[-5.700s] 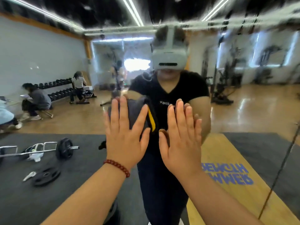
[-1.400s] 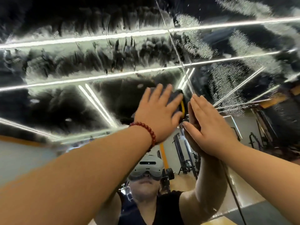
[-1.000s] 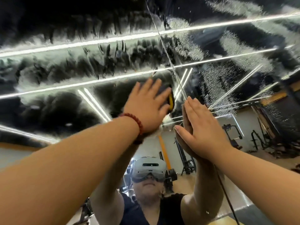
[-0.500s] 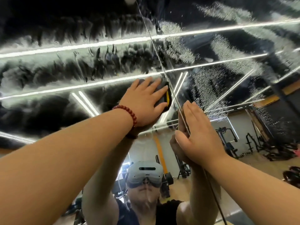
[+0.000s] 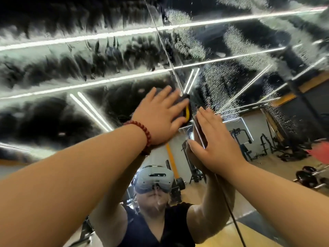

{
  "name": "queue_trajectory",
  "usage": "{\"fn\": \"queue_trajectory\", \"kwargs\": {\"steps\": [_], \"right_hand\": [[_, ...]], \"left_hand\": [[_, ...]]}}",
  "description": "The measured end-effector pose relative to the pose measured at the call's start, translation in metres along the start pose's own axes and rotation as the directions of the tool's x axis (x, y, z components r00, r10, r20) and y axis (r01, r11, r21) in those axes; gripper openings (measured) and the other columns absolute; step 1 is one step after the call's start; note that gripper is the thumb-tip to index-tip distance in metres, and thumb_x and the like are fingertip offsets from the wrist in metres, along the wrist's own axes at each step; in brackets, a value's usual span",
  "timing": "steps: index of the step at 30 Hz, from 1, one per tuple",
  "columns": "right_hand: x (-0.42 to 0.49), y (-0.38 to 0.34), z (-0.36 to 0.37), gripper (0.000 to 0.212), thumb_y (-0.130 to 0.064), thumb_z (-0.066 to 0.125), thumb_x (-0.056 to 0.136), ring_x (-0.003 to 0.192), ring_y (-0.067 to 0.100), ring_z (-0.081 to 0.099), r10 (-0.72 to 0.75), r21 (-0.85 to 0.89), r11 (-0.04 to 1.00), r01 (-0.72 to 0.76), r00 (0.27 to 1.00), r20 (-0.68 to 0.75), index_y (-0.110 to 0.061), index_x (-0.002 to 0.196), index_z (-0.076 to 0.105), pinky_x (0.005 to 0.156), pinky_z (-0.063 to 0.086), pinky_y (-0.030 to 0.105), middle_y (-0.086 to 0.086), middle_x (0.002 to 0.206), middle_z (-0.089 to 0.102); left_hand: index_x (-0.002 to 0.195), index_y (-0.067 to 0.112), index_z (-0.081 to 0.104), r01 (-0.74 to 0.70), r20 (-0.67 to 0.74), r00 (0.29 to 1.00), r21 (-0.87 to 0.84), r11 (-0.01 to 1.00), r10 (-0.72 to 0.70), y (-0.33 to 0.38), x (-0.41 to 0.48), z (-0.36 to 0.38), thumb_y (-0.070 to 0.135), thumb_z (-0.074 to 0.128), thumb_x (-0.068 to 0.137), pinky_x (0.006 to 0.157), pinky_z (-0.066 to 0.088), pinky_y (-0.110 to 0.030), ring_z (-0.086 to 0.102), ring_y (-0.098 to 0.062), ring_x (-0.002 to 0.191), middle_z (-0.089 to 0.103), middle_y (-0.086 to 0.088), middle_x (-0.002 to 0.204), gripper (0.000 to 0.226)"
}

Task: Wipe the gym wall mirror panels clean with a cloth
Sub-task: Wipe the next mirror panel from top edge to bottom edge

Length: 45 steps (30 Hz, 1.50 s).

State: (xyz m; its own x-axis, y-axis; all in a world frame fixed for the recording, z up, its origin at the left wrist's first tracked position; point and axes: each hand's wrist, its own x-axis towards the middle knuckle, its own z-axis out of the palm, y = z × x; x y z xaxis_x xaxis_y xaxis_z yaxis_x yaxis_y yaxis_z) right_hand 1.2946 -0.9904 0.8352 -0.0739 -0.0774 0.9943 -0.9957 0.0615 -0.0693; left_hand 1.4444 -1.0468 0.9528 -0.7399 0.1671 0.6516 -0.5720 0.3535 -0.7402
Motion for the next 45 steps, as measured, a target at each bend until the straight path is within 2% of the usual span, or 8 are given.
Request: {"fn": "queue_trajectory", "kwargs": {"steps": [5,11,19,25,32,35,41,45], "right_hand": [[-0.018,0.002,-0.006,0.082,-0.043,0.031,0.081,0.144,-0.008,-0.006,-0.079,0.124,0.989,0.076,0.997,0.016,-0.012,0.156,0.021,0.115,-0.009,0.010,-0.004,0.162,0.014],[-0.041,0.008,-0.002,0.072,-0.032,0.036,0.089,0.142,-0.013,-0.014,-0.049,0.110,0.993,0.046,0.998,0.031,-0.018,0.156,0.014,0.116,-0.011,0.012,-0.012,0.159,0.005],[-0.047,0.011,-0.001,0.075,-0.033,0.029,0.082,0.146,0.002,0.009,-0.043,0.157,0.987,0.044,0.999,-0.006,-0.009,0.153,0.032,0.121,-0.001,0.019,-0.003,0.159,0.024],[-0.062,0.014,-0.004,0.073,-0.036,0.034,0.086,0.151,0.010,0.010,-0.059,0.155,0.986,0.054,0.998,0.027,-0.010,0.154,0.030,0.118,-0.002,0.013,-0.002,0.162,0.021],[-0.070,0.017,-0.006,0.069,-0.027,0.037,0.086,0.148,0.018,0.020,-0.087,0.171,0.982,0.084,0.996,0.007,-0.002,0.150,0.035,0.122,0.006,0.022,0.008,0.159,0.029],[-0.081,0.015,-0.009,0.070,-0.029,0.036,0.087,0.148,0.013,0.011,-0.109,0.091,0.990,0.104,0.992,0.058,-0.001,0.151,0.032,0.122,0.000,0.022,0.012,0.160,0.024],[-0.075,-0.003,-0.015,0.072,-0.035,0.033,0.089,0.148,0.014,0.006,-0.133,0.042,0.991,0.130,0.987,0.087,-0.002,0.153,0.025,0.118,-0.008,0.016,0.006,0.160,0.016],[-0.064,-0.009,-0.015,0.073,-0.037,0.028,0.089,0.149,0.011,0.006,-0.074,0.067,0.995,0.072,0.997,0.037,-0.006,0.154,0.025,0.117,-0.012,0.015,0.006,0.162,0.018]], "left_hand": [[0.156,0.036,0.007,-0.262,0.052,0.964,-0.013,0.965,0.262,0.023,-0.041,0.009,0.057,0.015,0.098,0.119,-0.010,-0.041,-0.002,-0.019,0.152,0.000,0.006,0.165,0.062],[0.157,0.035,0.007,0.170,0.012,0.985,-0.043,0.984,-0.170,-0.005,-0.007,0.005,0.054,0.016,0.101,0.121,-0.002,-0.046,-0.001,-0.021,0.152,0.002,0.002,0.166,0.059],[0.155,0.032,0.022,-0.265,0.038,0.963,-0.034,0.964,0.266,0.047,-0.064,0.025,0.059,0.011,0.093,0.120,0.005,-0.047,0.017,-0.025,0.150,0.020,0.000,0.163,0.067],[0.157,0.034,0.009,0.186,0.025,0.982,-0.037,0.982,-0.186,-0.002,-0.028,0.011,0.062,0.012,0.097,0.121,-0.001,-0.046,0.001,-0.022,0.152,0.003,0.001,0.166,0.067],[0.152,0.025,0.034,-0.247,0.007,0.969,0.003,0.969,0.247,0.074,-0.081,0.031,0.056,0.021,0.094,0.119,0.008,-0.048,0.026,-0.027,0.148,0.030,-0.004,0.159,0.067],[0.156,0.030,0.016,-0.396,0.113,0.914,0.042,0.917,0.389,0.066,-0.087,0.026,0.052,0.016,0.099,0.121,-0.001,-0.044,0.011,-0.023,0.152,0.014,0.001,0.164,0.061],[0.157,0.030,0.014,0.092,0.069,0.993,0.002,0.996,-0.092,-0.001,-0.049,0.008,0.050,0.025,0.102,0.120,0.005,-0.046,0.006,-0.023,0.152,0.008,-0.001,0.166,0.060],[0.147,0.022,0.045,-0.174,-0.032,0.984,-0.023,0.984,0.173,0.052,-0.087,0.026,0.048,0.034,0.091,0.112,0.020,-0.050,0.037,-0.034,0.140,0.042,-0.008,0.153,0.062]]}}
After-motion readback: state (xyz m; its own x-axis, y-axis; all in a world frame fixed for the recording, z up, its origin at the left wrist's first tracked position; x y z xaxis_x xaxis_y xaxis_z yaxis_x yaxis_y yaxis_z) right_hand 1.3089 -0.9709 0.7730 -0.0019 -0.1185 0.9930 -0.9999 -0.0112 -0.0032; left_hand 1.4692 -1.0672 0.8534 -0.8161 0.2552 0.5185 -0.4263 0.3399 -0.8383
